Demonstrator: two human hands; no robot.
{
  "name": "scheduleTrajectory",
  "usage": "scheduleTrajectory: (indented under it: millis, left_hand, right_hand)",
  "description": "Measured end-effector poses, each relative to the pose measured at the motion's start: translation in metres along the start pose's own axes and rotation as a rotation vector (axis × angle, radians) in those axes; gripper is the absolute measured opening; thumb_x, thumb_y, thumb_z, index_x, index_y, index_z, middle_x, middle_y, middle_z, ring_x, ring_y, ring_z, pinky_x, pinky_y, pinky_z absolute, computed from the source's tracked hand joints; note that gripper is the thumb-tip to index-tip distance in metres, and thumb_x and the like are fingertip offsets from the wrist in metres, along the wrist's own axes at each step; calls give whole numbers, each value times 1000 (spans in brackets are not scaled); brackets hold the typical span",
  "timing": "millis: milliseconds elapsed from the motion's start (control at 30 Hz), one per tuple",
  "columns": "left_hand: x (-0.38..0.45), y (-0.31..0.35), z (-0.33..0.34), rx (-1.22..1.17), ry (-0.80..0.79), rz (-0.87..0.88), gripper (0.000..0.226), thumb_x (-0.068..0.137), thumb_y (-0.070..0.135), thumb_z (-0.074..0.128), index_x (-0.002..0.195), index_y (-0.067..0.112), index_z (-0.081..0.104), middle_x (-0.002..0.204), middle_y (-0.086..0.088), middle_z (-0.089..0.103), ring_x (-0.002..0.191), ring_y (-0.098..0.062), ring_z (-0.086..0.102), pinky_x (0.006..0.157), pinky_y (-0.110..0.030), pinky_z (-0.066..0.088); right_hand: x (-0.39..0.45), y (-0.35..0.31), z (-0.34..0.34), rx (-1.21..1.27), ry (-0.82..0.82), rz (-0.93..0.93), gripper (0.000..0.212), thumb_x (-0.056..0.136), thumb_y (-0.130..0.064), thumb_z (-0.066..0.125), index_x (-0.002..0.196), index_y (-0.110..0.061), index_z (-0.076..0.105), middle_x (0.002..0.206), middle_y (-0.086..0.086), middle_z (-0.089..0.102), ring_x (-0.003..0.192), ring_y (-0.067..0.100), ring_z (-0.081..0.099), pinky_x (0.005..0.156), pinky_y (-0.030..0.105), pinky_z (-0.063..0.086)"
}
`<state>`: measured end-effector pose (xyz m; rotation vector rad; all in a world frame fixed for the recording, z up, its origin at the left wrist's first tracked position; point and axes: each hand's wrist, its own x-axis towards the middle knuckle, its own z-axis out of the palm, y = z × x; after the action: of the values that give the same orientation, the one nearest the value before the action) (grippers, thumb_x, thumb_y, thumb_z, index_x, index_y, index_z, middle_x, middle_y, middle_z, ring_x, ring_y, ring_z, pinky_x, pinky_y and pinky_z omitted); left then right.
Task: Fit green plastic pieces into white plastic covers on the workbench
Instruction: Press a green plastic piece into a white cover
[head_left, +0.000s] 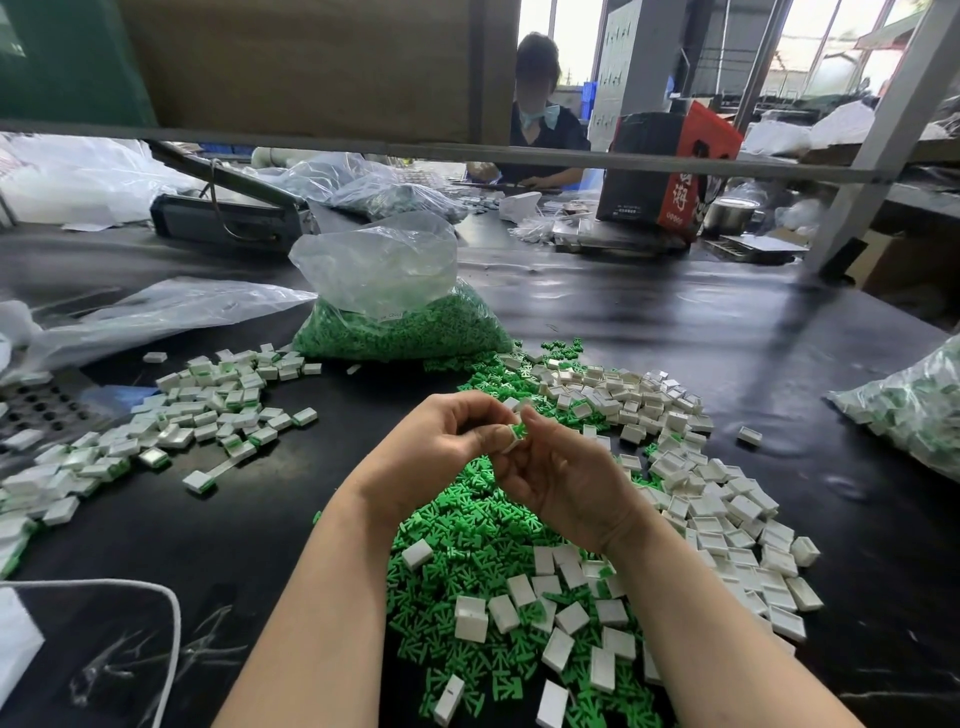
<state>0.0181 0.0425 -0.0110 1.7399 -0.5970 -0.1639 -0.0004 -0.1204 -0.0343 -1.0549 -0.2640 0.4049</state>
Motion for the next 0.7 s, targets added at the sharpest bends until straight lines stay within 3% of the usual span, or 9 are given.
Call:
scheduleTrajectory:
  millis: [200,300,400,467,700]
  left_hand:
    - [0,0,0,5,5,-6,12,92,4,61,88,13,69,72,9,66,75,-7,61,78,-23,47]
    - [-1,-1,1,-16,15,-33,12,93,7,61,87,16,67,69,8,64,69,-5,58,72,-18,45]
    - [-1,-2,0,-10,51,-70,10,94,12,61,89,18,66,72,-2,60,70,-15,53,69,-26,43]
    - [0,-2,1,-32,53,-89,8,95,9,59,92,14,64,73,-4,63,67,-17,57,66,-31,47]
    - [3,-5,1,-38,92,-150,11,97,8,55,96,6,66,64,1,62,54,-10,53,54,-20,45]
  right_hand:
    - [-1,-2,1,-52,-22,-1,34,85,-44,56,84,-11,62,74,6,61,57,12,51,53,18,43]
    - [-1,-4,-1,-213,3,17,44,90,-50,47,82,-9,62,73,8,58,57,14,46,54,23,31]
    - [-4,-10,-6,-440,72,7,51,93,-56,47,79,-10,62,65,7,50,55,15,42,51,22,30]
    - [-5,-12,-8,-536,118,-41,44,91,-50,48,77,-10,59,61,6,45,53,14,38,49,19,30]
    - [-2,-11,-7,-793,165,-164,35,103,-23,44,72,-12,55,59,4,44,54,17,35,52,27,29]
